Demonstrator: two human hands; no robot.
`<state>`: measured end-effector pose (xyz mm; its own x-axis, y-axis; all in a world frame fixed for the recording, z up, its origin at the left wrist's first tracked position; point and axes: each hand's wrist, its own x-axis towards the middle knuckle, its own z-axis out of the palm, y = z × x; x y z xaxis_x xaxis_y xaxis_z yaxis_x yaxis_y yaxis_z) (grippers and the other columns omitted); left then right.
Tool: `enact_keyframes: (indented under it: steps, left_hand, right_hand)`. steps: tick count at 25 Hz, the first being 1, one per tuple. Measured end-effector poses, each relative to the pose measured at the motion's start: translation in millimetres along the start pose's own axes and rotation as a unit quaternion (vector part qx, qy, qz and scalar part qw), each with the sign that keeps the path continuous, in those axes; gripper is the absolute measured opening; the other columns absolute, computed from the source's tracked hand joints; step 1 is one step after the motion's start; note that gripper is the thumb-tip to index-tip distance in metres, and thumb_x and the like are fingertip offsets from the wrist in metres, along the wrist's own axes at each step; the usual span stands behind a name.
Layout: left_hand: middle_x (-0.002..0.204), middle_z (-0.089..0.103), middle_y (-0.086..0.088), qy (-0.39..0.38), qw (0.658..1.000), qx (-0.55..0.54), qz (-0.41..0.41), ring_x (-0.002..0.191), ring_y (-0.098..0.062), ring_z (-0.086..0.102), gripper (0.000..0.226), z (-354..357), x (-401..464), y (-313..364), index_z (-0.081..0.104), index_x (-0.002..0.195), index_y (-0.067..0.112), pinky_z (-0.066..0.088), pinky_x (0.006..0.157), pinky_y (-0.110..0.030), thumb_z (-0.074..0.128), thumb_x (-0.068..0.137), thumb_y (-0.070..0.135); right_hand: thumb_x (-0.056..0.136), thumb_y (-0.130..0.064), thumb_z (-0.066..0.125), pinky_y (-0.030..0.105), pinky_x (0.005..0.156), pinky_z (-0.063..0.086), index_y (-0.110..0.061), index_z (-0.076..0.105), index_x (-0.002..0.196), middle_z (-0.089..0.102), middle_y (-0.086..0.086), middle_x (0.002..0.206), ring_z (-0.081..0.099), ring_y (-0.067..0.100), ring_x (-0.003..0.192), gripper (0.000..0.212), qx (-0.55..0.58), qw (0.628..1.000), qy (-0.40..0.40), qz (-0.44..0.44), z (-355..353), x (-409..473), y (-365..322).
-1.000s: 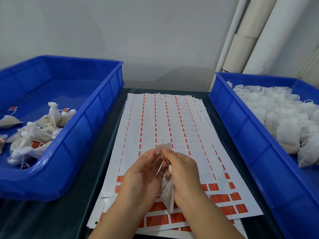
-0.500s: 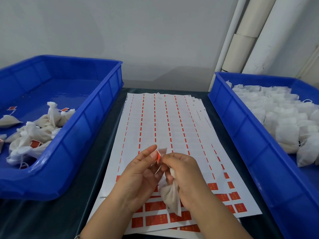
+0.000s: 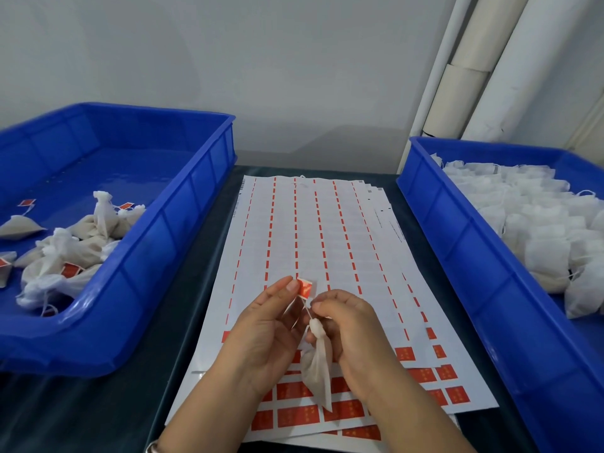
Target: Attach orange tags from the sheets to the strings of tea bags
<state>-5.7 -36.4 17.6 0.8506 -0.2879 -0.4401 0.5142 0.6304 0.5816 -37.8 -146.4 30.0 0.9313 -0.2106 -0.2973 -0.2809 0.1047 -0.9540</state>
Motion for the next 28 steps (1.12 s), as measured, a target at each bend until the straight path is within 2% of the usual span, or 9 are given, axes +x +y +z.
enact_keyframes:
  steps: [2,5,9,12,19,22,23,26,28]
  left_hand:
    - [0.102,0.071,-0.015,0.018,1.0,0.0,0.007,0.093,-0.028,0.069,0.031,1,1,-1,0.069,0.101,0.009,0.052,0.088,-0.043,0.072,0.071,0.013]
    - [0.099,0.071,-0.015,0.024,1.0,-0.001,0.012,0.088,-0.026,0.07,0.026,3,-1,-1,0.069,0.098,0.008,0.054,0.085,-0.041,0.071,0.072,0.012]
    - [0.091,0.072,-0.014,0.028,0.999,0.024,0.026,0.077,-0.022,0.071,0.025,5,-3,0,0.069,0.094,0.009,0.056,0.073,-0.033,0.07,0.069,0.01]
    - [0.081,0.072,-0.011,0.032,0.997,0.041,0.05,0.066,-0.017,0.068,0.037,5,-3,3,0.061,0.101,0.011,0.055,0.06,-0.024,0.07,0.065,0.009]
    - [0.082,0.073,-0.008,0.046,0.987,0.123,0.092,0.07,-0.015,0.069,0.025,6,-4,0,0.065,0.084,0.013,0.05,0.076,-0.029,0.07,0.06,0.018]
    - [0.089,0.073,-0.006,0.039,0.979,0.167,0.109,0.082,-0.016,0.07,0.015,7,-5,-2,0.067,0.087,0.014,0.05,0.089,-0.034,0.066,0.072,0.018]
    - [0.092,0.073,-0.004,0.037,0.975,0.186,0.115,0.086,-0.017,0.07,0.019,7,-6,-2,0.067,0.091,0.016,0.05,0.091,-0.036,0.066,0.073,0.021]
    - [0.099,0.072,0.001,0.033,0.962,0.248,0.112,0.094,-0.019,0.069,0.047,8,-7,0,0.065,0.102,0.023,0.052,0.092,-0.04,0.071,0.058,0.04]
    - [0.092,0.073,0.004,0.031,0.937,0.329,0.118,0.088,-0.017,0.07,0.04,9,-9,-1,0.069,0.096,0.025,0.054,0.088,-0.039,0.068,0.06,0.042]
  right_hand:
    - [0.09,-0.015,0.055,0.034,0.07,0.056,-0.024,0.066,0.076,0.068,0.001,0.075,0.065,0.02,0.07,0.02,-0.018,0.999,0.015,-0.022,0,1,0]
    - [0.09,-0.022,0.058,0.028,0.073,0.058,-0.028,0.065,0.081,0.068,-0.012,0.077,0.066,0.015,0.081,0.013,-0.056,0.996,0.019,-0.07,1,1,0]
    - [0.085,-0.033,0.065,0.009,0.06,0.05,-0.032,0.064,0.075,0.066,-0.023,0.07,0.065,0.001,0.075,0.011,-0.112,0.984,0.041,-0.134,2,3,-1]
    - [0.086,-0.027,0.065,0.005,0.055,0.047,-0.037,0.063,0.072,0.066,-0.022,0.069,0.064,-0.005,0.069,0.018,-0.13,0.976,0.048,-0.166,1,4,-2]
    - [0.089,-0.018,0.062,0.004,0.057,0.048,-0.039,0.062,0.071,0.065,-0.026,0.06,0.065,-0.004,0.064,0.028,-0.119,0.978,0.023,-0.171,-5,5,-3]
    - [0.087,-0.018,0.064,0.005,0.055,0.047,-0.038,0.062,0.069,0.066,-0.025,0.059,0.066,-0.002,0.062,0.027,-0.112,0.978,0.03,-0.171,-8,6,-5]
    - [0.087,-0.019,0.065,0.004,0.054,0.047,-0.038,0.062,0.069,0.066,-0.025,0.059,0.066,-0.002,0.062,0.027,-0.107,0.979,0.036,-0.172,-10,7,-6]
    - [0.086,-0.021,0.065,0.004,0.056,0.047,-0.04,0.062,0.071,0.065,-0.028,0.06,0.066,-0.004,0.065,0.024,-0.095,0.979,0.039,-0.174,-13,8,-8]
    - [0.085,-0.021,0.066,0.004,0.056,0.048,-0.041,0.062,0.072,0.065,-0.029,0.06,0.066,-0.005,0.067,0.024,-0.091,0.979,0.039,-0.177,-14,7,-9]
